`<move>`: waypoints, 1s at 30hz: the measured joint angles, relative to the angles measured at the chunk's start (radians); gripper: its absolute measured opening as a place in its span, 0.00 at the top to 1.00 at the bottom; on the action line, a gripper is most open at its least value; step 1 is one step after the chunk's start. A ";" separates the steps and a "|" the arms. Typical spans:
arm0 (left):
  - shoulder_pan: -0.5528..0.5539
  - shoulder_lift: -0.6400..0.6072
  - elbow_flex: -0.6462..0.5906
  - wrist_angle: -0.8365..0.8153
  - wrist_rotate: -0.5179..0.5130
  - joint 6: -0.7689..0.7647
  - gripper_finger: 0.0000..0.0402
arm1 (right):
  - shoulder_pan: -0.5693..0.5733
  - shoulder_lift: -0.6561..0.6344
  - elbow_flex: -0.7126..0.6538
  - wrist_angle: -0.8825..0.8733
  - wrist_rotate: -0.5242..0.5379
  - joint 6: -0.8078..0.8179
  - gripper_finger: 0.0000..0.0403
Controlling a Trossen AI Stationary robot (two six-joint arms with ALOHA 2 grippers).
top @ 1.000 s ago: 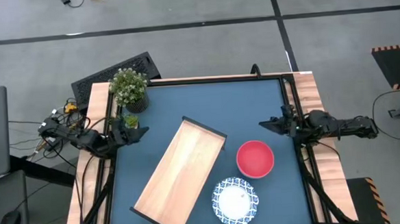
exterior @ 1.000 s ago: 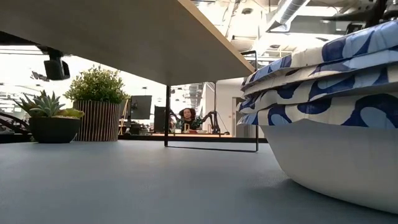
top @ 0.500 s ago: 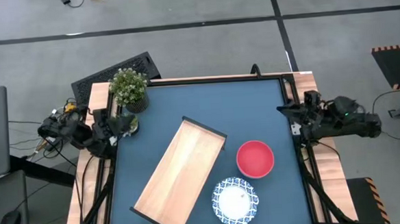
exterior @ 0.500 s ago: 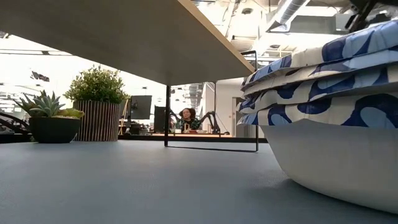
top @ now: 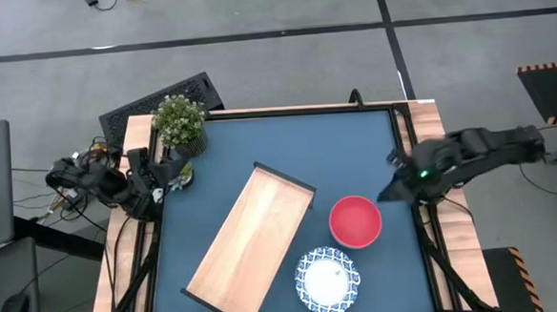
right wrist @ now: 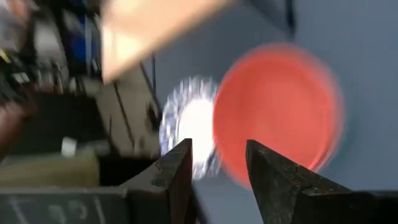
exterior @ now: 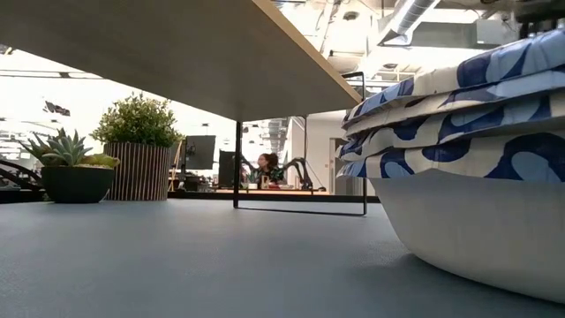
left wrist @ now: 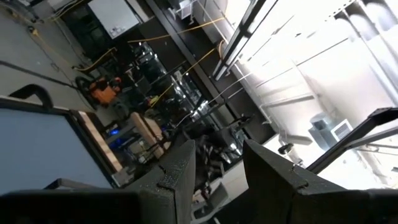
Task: Place and stack bowls onto a shelf
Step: Put the white bowl on the shelf
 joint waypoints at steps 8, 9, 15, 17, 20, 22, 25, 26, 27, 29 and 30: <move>0.000 0.041 0.000 0.000 0.015 -0.044 0.70 | 0.422 0.182 0.002 0.039 0.082 0.552 0.56; 0.000 0.042 0.000 -0.001 0.015 -0.044 0.70 | 0.478 0.199 0.002 0.038 0.131 0.654 0.56; 0.000 0.044 0.000 -0.010 0.008 -0.043 0.70 | 0.734 0.347 0.002 0.049 0.324 1.144 0.56; 0.000 0.044 0.000 -0.012 0.002 -0.043 0.70 | 0.758 0.410 0.002 0.072 0.320 1.220 0.56; 0.000 0.044 0.000 -0.016 0.002 -0.035 0.70 | 0.751 0.501 0.002 0.154 0.318 1.261 0.56; 0.000 0.044 0.000 -0.016 0.001 -0.017 0.70 | 0.726 0.559 0.002 0.226 0.318 1.263 0.56; 0.000 0.044 0.000 -0.016 -0.009 -0.009 0.70 | 0.684 0.637 0.002 0.339 0.330 1.237 0.56; 0.000 0.044 0.000 -0.017 -0.015 -0.009 0.70 | 0.671 0.659 0.002 0.359 0.335 1.226 0.56; 0.000 0.044 0.000 -0.017 -0.018 -0.009 0.70 | 0.661 0.680 0.002 0.377 0.339 1.217 0.56; 0.000 0.044 0.000 -0.021 -0.018 -0.016 0.70 | 0.642 0.715 0.002 0.394 0.341 1.202 0.56; 0.000 0.044 0.000 -0.021 -0.018 -0.017 0.70 | 0.636 0.729 0.002 0.392 0.342 1.192 0.56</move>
